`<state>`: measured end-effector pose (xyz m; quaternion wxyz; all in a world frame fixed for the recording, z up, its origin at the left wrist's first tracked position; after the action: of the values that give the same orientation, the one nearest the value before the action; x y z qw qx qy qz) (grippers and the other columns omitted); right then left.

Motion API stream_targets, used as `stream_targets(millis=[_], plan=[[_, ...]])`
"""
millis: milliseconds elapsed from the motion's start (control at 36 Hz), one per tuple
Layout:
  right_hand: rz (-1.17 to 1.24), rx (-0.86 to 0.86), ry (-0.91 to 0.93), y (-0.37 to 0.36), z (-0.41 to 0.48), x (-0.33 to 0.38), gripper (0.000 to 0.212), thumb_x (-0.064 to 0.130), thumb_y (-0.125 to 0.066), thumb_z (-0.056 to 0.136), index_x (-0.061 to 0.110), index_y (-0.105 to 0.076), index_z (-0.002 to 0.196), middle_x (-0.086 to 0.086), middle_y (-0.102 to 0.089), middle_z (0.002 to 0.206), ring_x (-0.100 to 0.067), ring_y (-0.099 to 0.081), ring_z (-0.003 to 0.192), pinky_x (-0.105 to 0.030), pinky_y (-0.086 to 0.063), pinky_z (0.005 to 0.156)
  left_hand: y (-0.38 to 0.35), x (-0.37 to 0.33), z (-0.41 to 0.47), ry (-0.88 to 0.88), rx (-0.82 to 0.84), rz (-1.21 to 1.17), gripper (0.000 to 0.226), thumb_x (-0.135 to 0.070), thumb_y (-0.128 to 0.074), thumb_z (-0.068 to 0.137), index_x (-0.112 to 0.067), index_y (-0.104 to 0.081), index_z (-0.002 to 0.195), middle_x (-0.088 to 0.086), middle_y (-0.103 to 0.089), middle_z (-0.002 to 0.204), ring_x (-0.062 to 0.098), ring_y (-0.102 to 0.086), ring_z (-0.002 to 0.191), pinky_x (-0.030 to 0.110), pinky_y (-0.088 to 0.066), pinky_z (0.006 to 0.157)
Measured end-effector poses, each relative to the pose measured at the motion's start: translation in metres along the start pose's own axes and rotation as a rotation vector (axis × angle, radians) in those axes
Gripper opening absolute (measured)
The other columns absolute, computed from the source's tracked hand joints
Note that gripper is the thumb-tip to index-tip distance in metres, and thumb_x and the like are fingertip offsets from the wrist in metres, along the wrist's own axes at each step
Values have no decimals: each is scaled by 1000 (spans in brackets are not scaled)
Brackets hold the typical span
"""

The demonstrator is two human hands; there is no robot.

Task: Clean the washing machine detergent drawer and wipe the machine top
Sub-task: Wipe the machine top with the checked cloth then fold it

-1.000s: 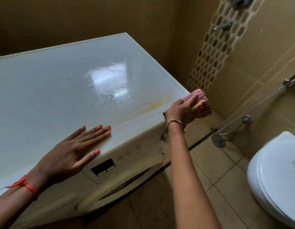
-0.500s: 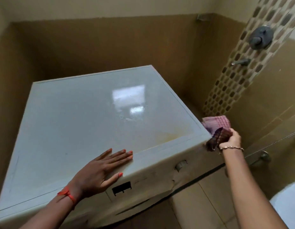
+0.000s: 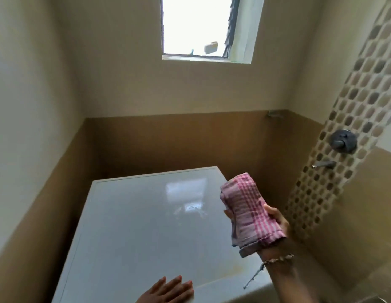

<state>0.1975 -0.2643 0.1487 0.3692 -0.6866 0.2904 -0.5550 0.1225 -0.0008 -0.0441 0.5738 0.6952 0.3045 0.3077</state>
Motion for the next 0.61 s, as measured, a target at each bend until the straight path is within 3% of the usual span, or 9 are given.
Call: stream_targets(millis=[83, 167, 222, 250, 278, 333, 444, 528, 611], plan=[[-16, 98, -180, -35, -2, -16, 59, 5, -86, 16, -6, -71, 73, -27, -68, 83, -47, -66, 71, -66, -50, 68, -10, 1, 1, 91, 88, -68, 49, -29, 3, 102, -30, -4, 150, -15, -4, 156, 0, -51, 121, 27, -51, 87], [-65, 126, -313, -55, 3, -20, 66, 2, -83, 23, -11, -67, 86, -31, -64, 95, -51, -63, 81, -66, -49, 74, 46, 11, 4, 184, 207, -774, 45, -45, 5, 98, -45, -14, 139, -31, -19, 147, -9, -37, 126, 31, -40, 100], [-119, 170, -366, -65, 6, -21, 67, 3, -80, 31, -10, -61, 94, -29, -62, 98, -49, -63, 83, -61, -53, 71, 92, 13, 11, 343, -162, -1163, 72, -81, -21, 77, -45, -18, 139, -28, -25, 143, -8, -23, 131, 23, -23, 110], [-156, 171, -383, -69, 8, -21, 64, 4, -78, 35, -9, -60, 95, -28, -63, 96, -47, -64, 80, -58, -54, 68, 116, 16, 14, 493, -156, -1202, 94, -92, -32, 60, -39, -33, 138, -23, -36, 137, -4, -30, 130, 19, -25, 106], [-180, 179, -406, -75, 9, -20, 60, 5, -78, 37, -9, -60, 93, -28, -64, 93, -45, -65, 78, -56, -55, 67, 131, 23, 19, 587, -232, -1329, 96, -93, -40, 54, -34, -46, 130, -17, -47, 130, 1, -39, 126, 20, -30, 102], [-238, 240, -454, -84, 11, -19, 63, 7, -82, 34, -9, -64, 93, -28, -64, 96, -45, -65, 81, -55, -52, 74, 173, 35, 19, 644, -406, -1583, 61, -75, -37, 78, -31, -51, 118, -8, -56, 121, 13, -50, 118, 32, -38, 97], [-394, 326, -511, -102, 25, -11, 67, 9, -81, 39, -8, -64, 102, -27, -63, 104, -42, -64, 89, -50, -51, 82, 241, 63, 12, 596, -695, -1696, 58, -70, -39, 81, -27, -58, 114, -6, -63, 118, 16, -58, 112, 38, -46, 92], [-592, 359, -566, -120, 35, -4, 68, 12, -63, 59, -8, -52, 123, -28, -52, 121, -43, -55, 105, -52, -40, 98, 273, 76, 5, 507, -637, -1583, 56, -61, -49, 75, -22, -64, 112, -3, -69, 112, 12, -63, 106, 37, -49, 90], [-741, 360, -613, -136, 46, 6, 49, 12, -50, 63, -6, -61, 107, -25, -63, 100, -36, -63, 86, -40, -48, 86, 294, 85, 4, 472, -550, -1492, 47, -47, -64, 73, -15, -67, 107, 5, -71, 104, 15, -65, 102, 31, -53, 82]])
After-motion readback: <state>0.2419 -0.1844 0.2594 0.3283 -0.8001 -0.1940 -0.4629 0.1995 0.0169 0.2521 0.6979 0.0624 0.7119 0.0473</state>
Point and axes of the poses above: each hand's wrist, its own z-axis towards the middle knuckle, its own y-axis out of the back of the hand, x = y × z, the point moved 1 cm from there along z, towards the middle knuckle
